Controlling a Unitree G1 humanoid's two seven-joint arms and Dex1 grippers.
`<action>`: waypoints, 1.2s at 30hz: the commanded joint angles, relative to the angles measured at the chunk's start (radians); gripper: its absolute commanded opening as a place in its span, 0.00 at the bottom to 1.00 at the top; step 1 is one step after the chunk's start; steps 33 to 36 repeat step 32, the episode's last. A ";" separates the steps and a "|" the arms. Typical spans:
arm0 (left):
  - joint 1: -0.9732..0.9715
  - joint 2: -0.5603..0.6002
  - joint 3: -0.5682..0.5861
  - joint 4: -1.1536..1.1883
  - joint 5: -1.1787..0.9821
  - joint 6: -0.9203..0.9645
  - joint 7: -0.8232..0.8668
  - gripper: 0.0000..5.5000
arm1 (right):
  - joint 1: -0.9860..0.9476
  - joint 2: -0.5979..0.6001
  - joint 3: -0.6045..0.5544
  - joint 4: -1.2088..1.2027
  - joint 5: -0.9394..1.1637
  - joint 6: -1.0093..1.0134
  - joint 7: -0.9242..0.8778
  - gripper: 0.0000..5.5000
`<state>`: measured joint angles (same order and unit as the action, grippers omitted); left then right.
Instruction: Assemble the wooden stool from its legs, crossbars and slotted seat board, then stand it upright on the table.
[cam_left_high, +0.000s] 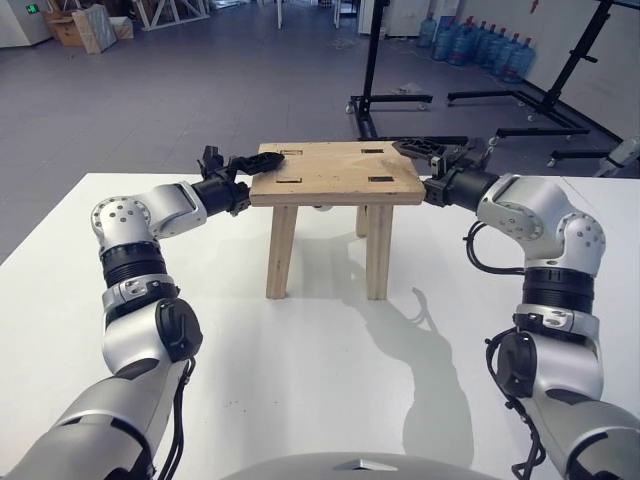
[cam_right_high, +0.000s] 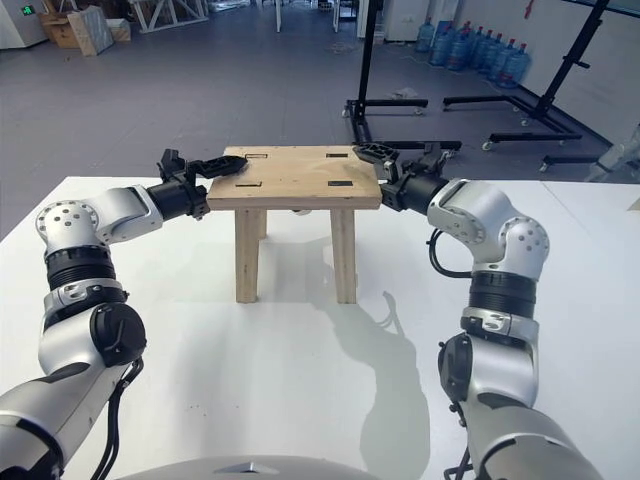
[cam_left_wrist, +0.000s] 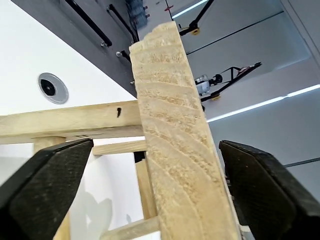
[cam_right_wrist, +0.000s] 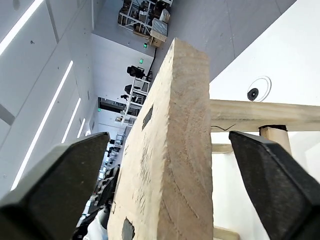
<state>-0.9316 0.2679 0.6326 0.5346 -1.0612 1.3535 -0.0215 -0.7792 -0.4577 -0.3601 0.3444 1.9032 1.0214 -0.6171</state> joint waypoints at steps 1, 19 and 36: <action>-0.028 0.024 0.046 -0.020 -0.031 0.008 0.029 0.94 | -0.043 -0.050 -0.009 0.043 -0.023 0.027 0.051 0.92; 0.591 0.107 -0.362 -0.467 0.761 -1.043 -0.071 0.98 | 0.520 0.039 0.221 -0.361 -1.260 -0.681 0.319 0.98; 0.591 0.012 -0.336 -0.285 0.848 -1.181 0.026 0.98 | 0.588 0.233 0.263 -0.239 -1.676 -0.890 0.303 0.98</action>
